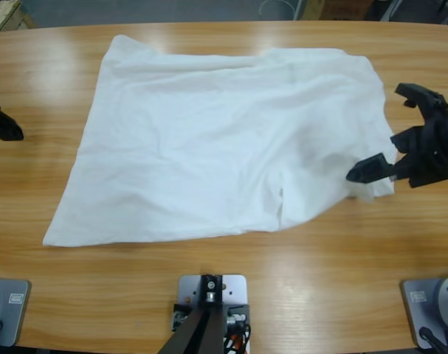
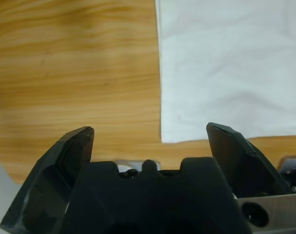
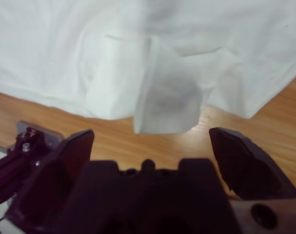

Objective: Fold clothes

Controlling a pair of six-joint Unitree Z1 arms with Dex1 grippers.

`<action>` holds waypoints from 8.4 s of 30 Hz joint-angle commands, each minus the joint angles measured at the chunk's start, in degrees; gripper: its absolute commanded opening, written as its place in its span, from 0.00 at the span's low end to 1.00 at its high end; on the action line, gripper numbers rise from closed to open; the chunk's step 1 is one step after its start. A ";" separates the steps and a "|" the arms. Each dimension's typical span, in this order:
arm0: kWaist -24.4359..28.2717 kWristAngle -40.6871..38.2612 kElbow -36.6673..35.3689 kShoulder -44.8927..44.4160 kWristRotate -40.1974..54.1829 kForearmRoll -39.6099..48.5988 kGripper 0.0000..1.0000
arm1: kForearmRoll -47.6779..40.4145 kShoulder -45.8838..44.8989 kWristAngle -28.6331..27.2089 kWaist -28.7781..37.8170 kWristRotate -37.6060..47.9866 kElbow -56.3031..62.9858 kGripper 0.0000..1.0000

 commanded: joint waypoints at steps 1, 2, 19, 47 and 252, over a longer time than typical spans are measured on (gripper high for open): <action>-0.58 -0.57 2.31 -1.28 -0.47 -0.73 0.90 | -0.97 5.40 -2.05 2.83 1.13 1.60 0.96; -0.58 -0.57 2.31 -1.17 -0.37 -0.75 0.89 | -1.24 6.40 -2.28 2.83 1.18 1.60 0.96; -0.58 -1.08 7.73 -0.23 0.00 -5.67 0.90 | -2.87 8.62 -5.37 2.83 -0.42 0.18 0.00; -1.11 -6.97 9.54 -0.56 6.33 -9.54 0.89 | 17.50 -23.83 8.25 2.85 12.59 7.74 0.00; 26.23 -33.45 30.44 -16.01 13.45 -32.11 0.82 | -24.48 14.91 7.76 0.23 6.16 10.80 0.83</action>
